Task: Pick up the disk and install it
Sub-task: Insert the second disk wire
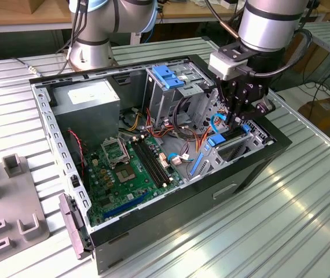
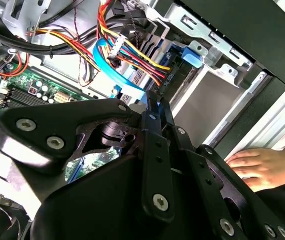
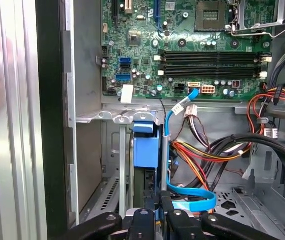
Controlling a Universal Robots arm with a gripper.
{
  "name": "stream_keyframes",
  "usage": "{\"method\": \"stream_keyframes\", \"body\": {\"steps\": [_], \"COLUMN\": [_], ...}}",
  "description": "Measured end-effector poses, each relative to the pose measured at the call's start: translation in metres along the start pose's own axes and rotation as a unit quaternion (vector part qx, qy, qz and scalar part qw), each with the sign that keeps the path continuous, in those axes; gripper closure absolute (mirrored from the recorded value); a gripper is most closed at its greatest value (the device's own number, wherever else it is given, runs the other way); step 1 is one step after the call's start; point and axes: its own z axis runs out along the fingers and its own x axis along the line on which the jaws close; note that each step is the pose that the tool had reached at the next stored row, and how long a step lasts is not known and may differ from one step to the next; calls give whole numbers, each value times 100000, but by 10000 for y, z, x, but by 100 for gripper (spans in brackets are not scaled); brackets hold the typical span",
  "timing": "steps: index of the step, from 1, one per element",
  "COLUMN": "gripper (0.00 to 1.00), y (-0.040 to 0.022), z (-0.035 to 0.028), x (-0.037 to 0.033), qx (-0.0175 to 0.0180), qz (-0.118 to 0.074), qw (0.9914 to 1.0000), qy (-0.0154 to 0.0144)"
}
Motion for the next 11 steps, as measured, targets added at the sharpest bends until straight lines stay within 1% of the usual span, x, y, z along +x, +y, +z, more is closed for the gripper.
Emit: {"method": "stream_keyframes", "body": {"steps": [1, 4, 6, 11], "gripper": [84, 84, 84, 84], "y": [7, 29, 33, 40], "z": [4, 12, 20, 46], "x": [9, 28, 31, 30], "qx": [125, 351, 424, 581], "qz": [17, 59, 75, 123], "qw": [100000, 99999, 99999, 99997], "qy": [-32, -193, -302, -453]}}
